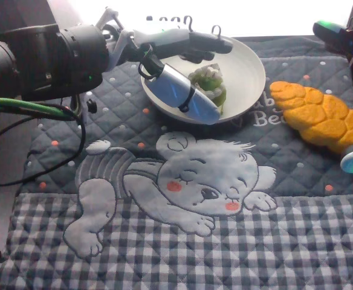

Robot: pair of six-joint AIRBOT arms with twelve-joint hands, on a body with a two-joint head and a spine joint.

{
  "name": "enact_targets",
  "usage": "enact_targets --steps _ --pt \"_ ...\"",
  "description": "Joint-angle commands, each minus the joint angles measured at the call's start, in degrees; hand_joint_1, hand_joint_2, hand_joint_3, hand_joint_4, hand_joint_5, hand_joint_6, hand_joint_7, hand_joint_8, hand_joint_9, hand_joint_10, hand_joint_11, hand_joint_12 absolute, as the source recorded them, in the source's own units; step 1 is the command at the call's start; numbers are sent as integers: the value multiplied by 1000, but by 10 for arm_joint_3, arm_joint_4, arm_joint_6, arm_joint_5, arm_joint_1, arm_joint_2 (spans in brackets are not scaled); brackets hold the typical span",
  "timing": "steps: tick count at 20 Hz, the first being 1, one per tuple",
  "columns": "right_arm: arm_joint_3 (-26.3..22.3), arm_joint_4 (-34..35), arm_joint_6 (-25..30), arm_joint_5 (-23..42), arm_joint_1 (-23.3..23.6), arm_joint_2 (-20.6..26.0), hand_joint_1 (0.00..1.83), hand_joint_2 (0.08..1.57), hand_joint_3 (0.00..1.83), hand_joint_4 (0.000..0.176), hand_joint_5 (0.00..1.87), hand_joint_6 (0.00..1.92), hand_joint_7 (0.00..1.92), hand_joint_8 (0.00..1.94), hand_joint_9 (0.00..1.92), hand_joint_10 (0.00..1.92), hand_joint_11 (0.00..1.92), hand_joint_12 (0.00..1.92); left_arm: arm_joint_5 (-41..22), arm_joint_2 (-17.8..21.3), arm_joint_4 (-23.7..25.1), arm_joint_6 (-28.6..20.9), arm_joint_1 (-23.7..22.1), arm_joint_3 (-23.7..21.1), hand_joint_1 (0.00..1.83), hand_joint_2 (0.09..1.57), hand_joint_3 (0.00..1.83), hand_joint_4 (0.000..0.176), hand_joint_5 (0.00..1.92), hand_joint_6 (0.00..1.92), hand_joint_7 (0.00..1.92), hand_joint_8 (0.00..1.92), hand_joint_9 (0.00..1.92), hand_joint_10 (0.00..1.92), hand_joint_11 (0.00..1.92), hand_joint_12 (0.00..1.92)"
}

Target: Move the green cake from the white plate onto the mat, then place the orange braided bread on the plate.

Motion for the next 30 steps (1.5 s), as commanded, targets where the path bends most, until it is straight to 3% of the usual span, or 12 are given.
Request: enact_targets --steps 1,5,7,14,15,16,17,18,20,23,26,30 --pt "1 18 4 73 2 6 643 678 3 136 47 3 76 1 89 1 26 370 -39 -1 -18 -5 -1 2 622 703 0 139 252 0 409 1 477 4 91 944" --pt "0 18 4 75 2 6 637 686 3 142 53 3 91 5 111 8 54 372 -45 -7 -18 -15 7 6 817 764 0 39 447 1 617 1 622 3 254 730" --pt "0 18 4 75 2 6 635 684 1 142 50 1 90 3 113 7 62 372 -52 -12 -18 -28 11 13 849 777 0 22 506 10 616 6 617 5 288 639" --pt "0 18 4 75 2 6 652 678 1 133 73 5 127 6 143 3 112 315 -66 -20 -20 -55 18 32 957 1038 9 44 830 29 985 40 916 45 365 1095" --pt "0 18 4 75 2 6 654 680 2 140 76 5 125 4 137 0 111 313 -67 -20 -23 -56 18 33 1163 1120 15 0 799 927 1026 804 962 74 381 1209" --pt "0 18 4 75 2 6 650 681 2 131 86 8 130 5 140 2 118 315 -70 -20 -28 -56 18 34 1178 1171 7 0 764 1174 948 1090 999 105 395 1263" --pt "0 18 4 75 2 6 660 681 1 130 89 8 123 2 123 0 102 308 -74 -20 -34 -56 18 36 1309 1188 0 0 800 1196 847 1210 790 1146 389 1355" --pt "0 18 4 75 2 6 670 674 0 140 95 8 120 0 114 0 84 300 -79 -20 -42 -56 18 39 1328 1205 3 0 807 1243 778 1288 709 1389 374 1379" --pt "0 18 4 75 2 6 660 677 0 128 98 7 128 3 124 5 88 303 -93 -20 -64 -56 18 45 1143 1234 0 40 785 1279 744 1373 647 1054 393 1467" --pt "0 18 4 75 2 6 659 676 0 131 114 10 143 7 135 7 86 306 -124 -10 -105 -56 14 48 1152 1213 3 28 831 1286 761 1260 651 760 219 1434" --pt "0 18 4 75 2 6 652 683 3 122 108 4 127 0 119 0 71 303 -158 16 -123 -58 6 32 1208 1154 0 0 999 832 833 1341 743 1341 629 1769" --pt "-2 20 4 75 2 6 669 658 0 130 122 5 146 6 114 3 78 313 -201 65 -109 -75 3 -18 1210 1143 1 0 1011 981 831 1168 780 377 270 1217"
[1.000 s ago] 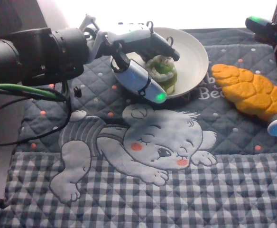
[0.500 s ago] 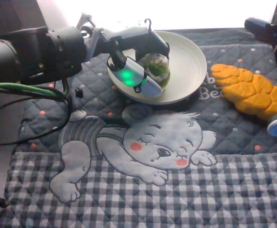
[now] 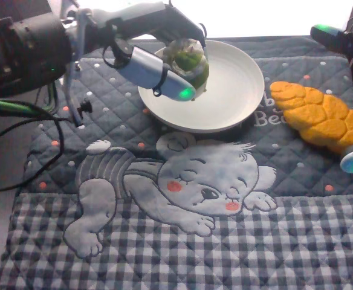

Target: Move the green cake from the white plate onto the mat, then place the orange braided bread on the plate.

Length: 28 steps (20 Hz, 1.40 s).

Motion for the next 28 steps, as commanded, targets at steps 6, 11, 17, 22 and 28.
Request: enact_targets --steps 6,11,17,22,28 --pt "-5 22 4 71 2 6 572 705 9 111 76 3 104 3 118 3 95 326 -115 82 -6 -22 -1 -79 1223 1106 2 33 973 976 1013 954 898 460 472 1125" --pt "-6 24 4 71 2 4 650 723 3 140 65 1 75 2 31 2 0 168 -135 126 34 -26 20 -134 1222 1099 0 36 1025 912 1004 954 1005 442 695 1185" --pt "-6 25 4 71 2 1 673 657 0 142 96 8 108 10 51 5 14 168 -128 126 52 -26 65 -157 1238 1080 0 6 1095 727 1026 994 1010 468 703 1177" --pt "-6 25 4 71 2 -2 681 643 0 129 107 6 119 8 30 4 1 95 -114 121 71 -27 81 -164 1226 1092 0 30 1058 831 1012 969 1007 348 594 1181" --pt "-5 25 4 71 2 -5 718 625 0 110 135 9 131 4 43 4 22 107 -105 96 95 -51 97 -154 1224 1097 0 34 1033 878 1004 971 997 340 595 1188"
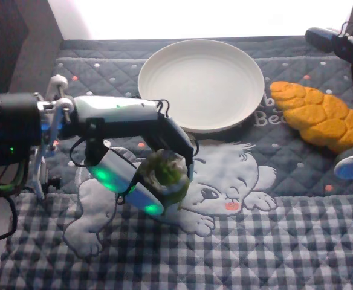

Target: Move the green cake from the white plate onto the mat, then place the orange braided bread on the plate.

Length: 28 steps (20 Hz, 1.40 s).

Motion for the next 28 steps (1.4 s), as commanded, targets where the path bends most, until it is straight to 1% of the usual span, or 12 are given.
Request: enact_targets --steps 1,4,7,9,12,13,17,18,19,22,27,28 --pt "1 19 4 69 2 4 715 622 0 103 137 9 133 4 49 6 33 111 -41 -1 -33 -8 -2 2 1226 1094 0 35 1036 870 1015 956 996 321 597 1156" --pt "1 19 4 69 2 4 716 633 1 103 138 1 126 1 24 1 0 51 -39 -10 -26 -17 4 8 1229 1094 1 13 1015 856 1037 967 1030 292 619 1089" --pt "1 19 4 69 2 4 713 637 1 80 138 1 124 0 26 3 8 48 -38 -12 -26 -20 11 9 1230 1094 0 3 1016 834 1035 989 1016 262 578 1130" --pt "1 19 4 69 2 4 731 630 0 87 152 5 126 1 33 5 23 55 -37 -12 -26 -23 16 9 1013 905 0 0 865 133 829 205 818 123 442 1051" --pt "2 19 4 69 2 4 760 644 3 90 168 9 138 5 54 11 40 61 -40 -12 -27 -24 16 10 805 749 0 1 434 0 479 1 521 3 145 1085" --pt "2 18 4 69 2 4 760 638 0 91 174 10 149 8 67 14 53 66 -42 -12 -28 -24 16 11 781 734 0 28 361 0 425 0 466 0 91 1078" --pt "4 18 4 67 2 4 788 637 0 75 227 7 179 4 101 7 81 70 -55 -10 -37 -29 16 10 778 729 1 58 286 0 358 0 411 1 86 1000" --pt "4 18 4 67 2 4 766 638 1 75 229 5 188 5 115 10 90 72 -56 -9 -38 -29 16 11 788 732 0 81 284 0 374 1 420 2 67 1052" --pt "6 17 4 66 2 4 767 631 0 79 234 5 201 9 128 13 98 75 -56 -7 -39 -29 16 11 796 728 0 72 291 0 388 1 428 3 38 1117" --pt "7 17 5 64 2 8 753 634 1 84 166 0 174 0 115 4 86 67 -64 3 -49 -28 16 11 794 719 0 1 289 4 355 0 356 5 0 905" --pt "24 13 2 25 2 29 818 754 15 118 74 0 110 0 71 0 88 66 -74 40 -82 1 11 -7 786 815 14 28 194 0 221 2 181 2 0 410" --pt "31 14 1 13 2 30 772 756 12 129 67 0 90 0 78 3 109 74 -76 46 -87 7 8 -9 789 818 3 14 198 0 257 6 223 2 10 477"
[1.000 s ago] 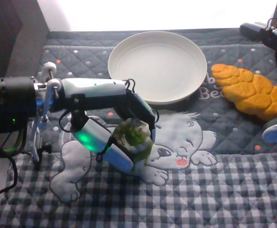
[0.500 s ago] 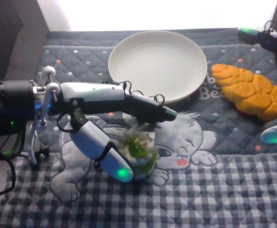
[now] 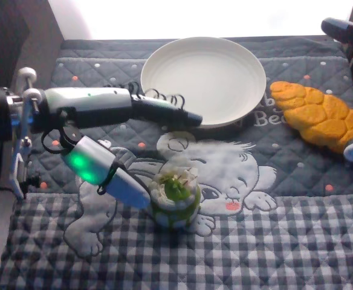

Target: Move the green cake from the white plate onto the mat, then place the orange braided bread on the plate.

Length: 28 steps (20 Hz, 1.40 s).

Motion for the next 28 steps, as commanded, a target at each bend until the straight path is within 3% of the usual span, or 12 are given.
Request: enact_targets --steps 1,2,4,5,6,8,13,15,19,22,26,28 --pt "6 24 -4 41 2 7 756 756 10 129 58 0 88 0 83 5 131 82 -53 8 -45 5 -8 -4 779 810 0 0 212 1 291 5 247 1 55 428" --pt "12 25 -8 25 2 6 789 704 0 111 91 13 110 9 108 14 118 76 -57 15 -58 17 -8 -8 799 790 0 45 195 1 265 3 192 5 10 278" --pt "24 28 -10 -2 2 4 704 650 0 108 93 0 131 3 142 12 151 91 -66 30 -88 48 -8 -19 794 694 0 51 341 13 438 14 397 27 189 286" --pt "27 28 -10 -9 2 3 698 644 0 100 94 1 137 5 143 11 149 91 -71 35 -96 55 -8 -24 808 708 0 18 368 4 477 5 467 16 269 312" --pt "31 30 -10 -16 2 1 701 644 0 140 66 0 125 0 123 1 125 82 -78 41 -108 68 -8 -31 736 802 0 0 329 0 436 2 467 3 267 480" --pt "38 32 -10 -28 2 -4 757 666 2 170 45 1 115 0 89 0 77 63 -89 51 -125 85 -7 -42 779 762 1 0 318 0 373 0 411 0 105 776" --pt "65 30 -10 -80 2 -25 711 626 0 121 51 0 123 4 72 0 17 327 -126 65 -176 130 1 -58 696 913 38 0 457 1 562 0 636 15 190 1245" --pt "73 28 -10 -98 3 -31 781 641 0 98 55 1 153 3 128 12 0 378 -137 68 -187 140 2 -62 634 993 23 0 451 3 521 0 561 0 67 1205" --pt "81 21 -10 -115 3 -41 711 601 1 89 114 0 178 0 182 0 0 545 -163 74 -216 166 4 -71 751 962 0 98 442 6 472 1 530 8 158 851" --pt "83 12 -10 -120 3 -49 751 613 3 73 198 8 245 7 215 5 0 445 -172 76 -227 176 9 -75 710 984 5 68 404 1 432 0 501 6 115 748" --pt "90 7 -10 -132 3 -59 850 648 1 117 241 3 235 3 198 7 0 709 -178 76 -233 182 11 -79 652 1026 12 65 441 0 464 0 565 2 112 784" --pt "94 7 -10 -138 3 -64 841 654 0 101 272 0 262 0 232 3 0 806 -179 76 -233 184 11 -82 732 1048 3 100 448 2 461 0 575 0 123 817"
